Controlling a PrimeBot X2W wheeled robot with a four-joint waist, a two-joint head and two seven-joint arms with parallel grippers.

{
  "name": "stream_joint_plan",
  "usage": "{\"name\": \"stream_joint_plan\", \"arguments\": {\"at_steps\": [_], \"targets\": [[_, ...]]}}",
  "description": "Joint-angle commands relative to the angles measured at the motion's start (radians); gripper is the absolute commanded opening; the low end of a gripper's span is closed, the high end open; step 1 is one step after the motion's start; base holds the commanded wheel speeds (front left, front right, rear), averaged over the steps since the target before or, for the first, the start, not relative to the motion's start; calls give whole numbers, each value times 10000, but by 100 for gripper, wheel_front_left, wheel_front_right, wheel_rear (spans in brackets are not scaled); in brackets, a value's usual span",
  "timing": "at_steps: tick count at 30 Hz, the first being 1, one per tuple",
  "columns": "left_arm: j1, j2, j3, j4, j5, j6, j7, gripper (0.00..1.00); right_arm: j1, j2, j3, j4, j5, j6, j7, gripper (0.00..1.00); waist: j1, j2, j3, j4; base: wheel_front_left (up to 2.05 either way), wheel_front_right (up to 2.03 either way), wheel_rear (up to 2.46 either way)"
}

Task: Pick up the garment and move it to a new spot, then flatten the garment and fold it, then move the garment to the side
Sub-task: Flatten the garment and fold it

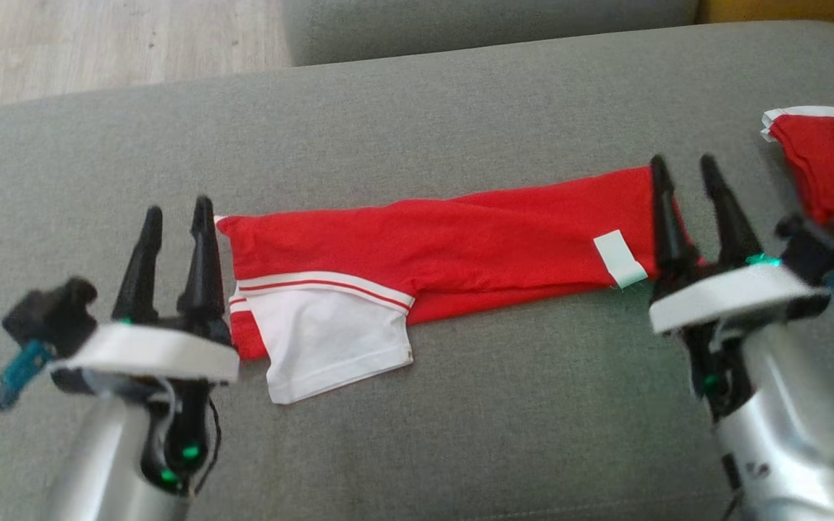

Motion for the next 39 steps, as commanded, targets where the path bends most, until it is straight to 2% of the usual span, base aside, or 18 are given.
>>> {"name": "stream_joint_plan", "arguments": {"at_steps": [1, 4, 7, 12, 21, 30, 39], "targets": [[-62, -199, 820, -442, 573, -354, -120, 100, 57, 379, -206, -410, -707, 67, -241, 100, 0, -1, 20, 3, 0, 0, 0], [463, -846, 1490, -538, 1411, -936, -120, 100, 551, 886, -798, -551, -1491, 67, -439, 100, 0, -1, 30, 41, 0, 0, 0], [798, -1256, 2078, -610, 2080, -1338, -121, 100, 920, 1115, -994, -694, -2013, 67, -520, 100, 0, -1, 73, 96, 0, 0, 0], [993, -1536, 2312, -428, 2619, -1732, -121, 100, 1076, 1239, -1289, -839, -2304, 67, -558, 100, 0, -1, 164, 207, 0, 0, 0], [654, -1598, 2089, -346, 2495, -1896, -121, 100, 667, 1264, -2199, -124, -3118, 67, -338, 100, 0, -1, 630, 542, 0, 0, 0], [387, -1600, 1772, -159, 2387, -1935, -122, 100, -262, 1267, -3504, 1953, -3913, 67, 67, 100, 0, -1, 1045, 978, 0, 0, 0], [374, -1601, 1696, -39, 2400, -1950, -122, 100, -866, 1268, -5037, 3985, -4850, 67, -82, 100, 0, -1, 1095, 1129, 0, 0, 0]]}}
